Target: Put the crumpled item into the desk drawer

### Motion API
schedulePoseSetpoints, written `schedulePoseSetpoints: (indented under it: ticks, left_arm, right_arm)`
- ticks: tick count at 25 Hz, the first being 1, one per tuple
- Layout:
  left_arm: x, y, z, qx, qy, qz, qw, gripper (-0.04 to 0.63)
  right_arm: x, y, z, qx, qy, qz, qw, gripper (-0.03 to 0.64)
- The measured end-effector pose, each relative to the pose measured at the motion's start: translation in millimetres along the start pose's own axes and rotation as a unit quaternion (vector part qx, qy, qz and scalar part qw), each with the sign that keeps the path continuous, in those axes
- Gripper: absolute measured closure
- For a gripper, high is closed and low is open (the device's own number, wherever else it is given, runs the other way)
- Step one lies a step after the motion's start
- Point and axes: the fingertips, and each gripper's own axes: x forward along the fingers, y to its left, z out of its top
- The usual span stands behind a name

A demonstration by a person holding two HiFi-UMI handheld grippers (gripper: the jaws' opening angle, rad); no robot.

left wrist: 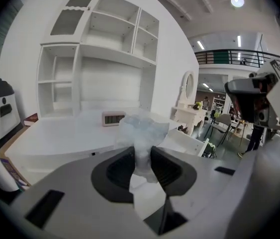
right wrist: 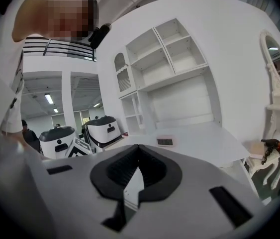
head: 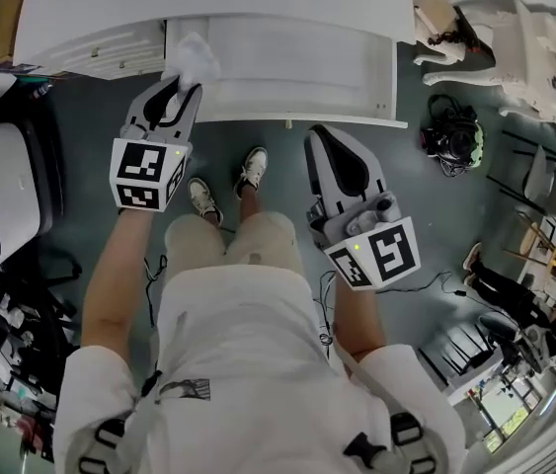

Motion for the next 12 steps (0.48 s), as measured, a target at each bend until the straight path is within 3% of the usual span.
schedulePoseSetpoints:
  ticks: [12]
  left_arm:
    - [71.7,11.6,-63.3,0.019,0.040,-0.022,0.9988,0.488]
  right_arm:
    - [32.5,5.6,-68.1,0.010,0.051,0.004,0.999,0.607]
